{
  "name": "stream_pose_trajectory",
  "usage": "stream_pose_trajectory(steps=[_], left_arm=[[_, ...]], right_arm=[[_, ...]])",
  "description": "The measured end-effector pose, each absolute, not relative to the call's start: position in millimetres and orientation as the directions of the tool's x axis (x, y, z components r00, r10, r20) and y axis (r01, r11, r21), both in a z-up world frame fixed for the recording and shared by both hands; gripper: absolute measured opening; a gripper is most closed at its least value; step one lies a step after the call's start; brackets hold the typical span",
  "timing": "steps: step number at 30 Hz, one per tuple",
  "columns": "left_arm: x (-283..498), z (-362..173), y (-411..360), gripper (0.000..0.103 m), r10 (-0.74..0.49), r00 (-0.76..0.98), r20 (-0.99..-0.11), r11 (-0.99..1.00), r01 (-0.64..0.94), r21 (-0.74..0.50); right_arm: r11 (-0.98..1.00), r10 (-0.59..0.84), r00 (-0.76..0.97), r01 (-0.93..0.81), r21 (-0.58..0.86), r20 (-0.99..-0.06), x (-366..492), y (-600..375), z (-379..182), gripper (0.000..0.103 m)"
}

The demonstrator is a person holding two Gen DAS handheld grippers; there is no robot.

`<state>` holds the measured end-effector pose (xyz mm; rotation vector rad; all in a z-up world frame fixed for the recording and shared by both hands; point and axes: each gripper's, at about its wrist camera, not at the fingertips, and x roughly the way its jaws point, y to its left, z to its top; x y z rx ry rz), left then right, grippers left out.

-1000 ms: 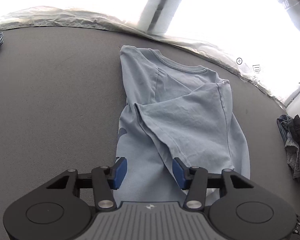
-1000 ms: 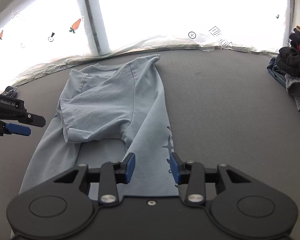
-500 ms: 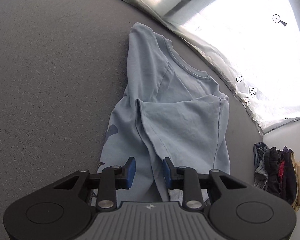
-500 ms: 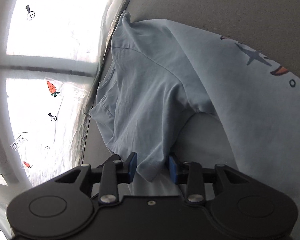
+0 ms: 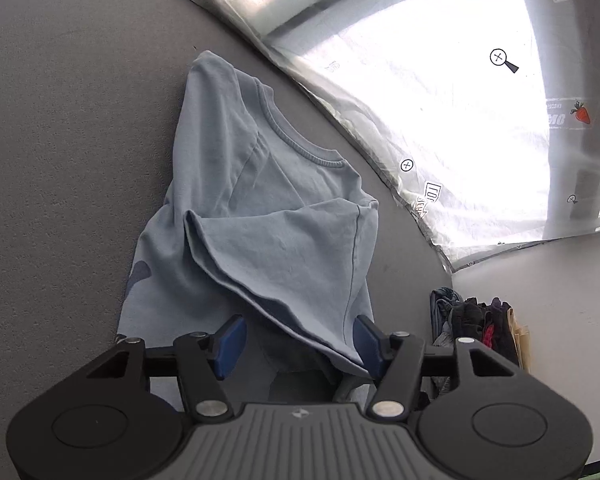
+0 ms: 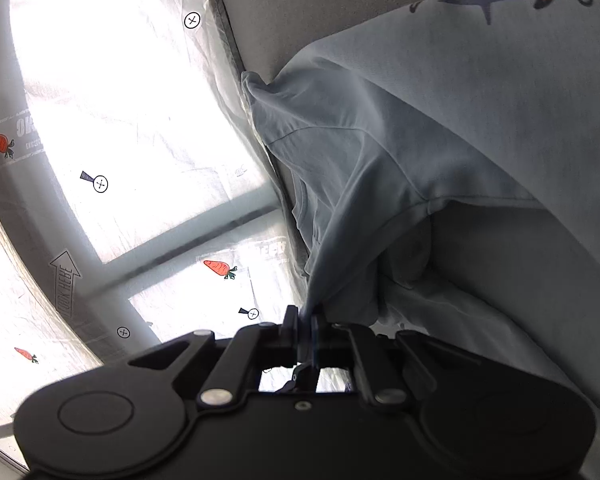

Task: Fold clothes

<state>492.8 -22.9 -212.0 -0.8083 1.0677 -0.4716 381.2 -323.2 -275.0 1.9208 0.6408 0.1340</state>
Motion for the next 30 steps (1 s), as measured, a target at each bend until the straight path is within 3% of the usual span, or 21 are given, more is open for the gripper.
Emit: stream_pose_trajectory(steps=[3, 12, 17, 20, 21, 26, 30], left_arm=[[487.9, -213.9, -29.9, 0.079, -0.724, 0.416, -0.55, 0.605, 0.002, -0.796], [500.5, -248.2, -32.1, 0.078, -0.684, 0.476, -0.553, 0.527, -0.202, -0.826], [525.7, -239.7, -37.1, 0.054, -0.614, 0.491, -0.618, 0.625, -0.177, -0.761], [540.8, -238.4, -37.9, 0.023, -0.56, 0.487, -0.67, 0.682, -0.188, -0.707], [545.0, -238.4, -37.4, 0.006, -0.545, 0.488, -0.682, 0.694, -0.194, -0.693], [556.9, -225.0, -34.9, 0.002, -0.51, 0.529, -0.679, 0.727, -0.158, -0.669], [564.4, -195.3, -32.0, 0.002, -0.488, 0.594, -0.64, 0.763, -0.066, -0.644]], right_arm=[[-0.318, 0.488, 0.854, 0.367, 0.874, -0.181, 380.4, -323.7, -275.1, 0.007], [-0.335, 0.508, 0.843, 0.382, 0.861, -0.177, 371.0, -323.6, -281.7, 0.007], [-0.335, 0.513, 0.841, 0.38, 0.862, -0.171, 366.8, -323.5, -280.9, 0.006], [-0.328, 0.52, 0.835, 0.388, 0.862, -0.178, 367.4, -322.9, -281.3, 0.006], [-0.323, 0.524, 0.832, 0.391, 0.862, -0.181, 369.5, -322.6, -281.4, 0.006], [-0.276, 0.554, 0.803, 0.426, 0.862, -0.22, 374.0, -315.8, -281.1, 0.006], [-0.284, 0.572, 0.798, 0.408, 0.867, -0.189, 393.1, -307.3, -275.1, 0.006]])
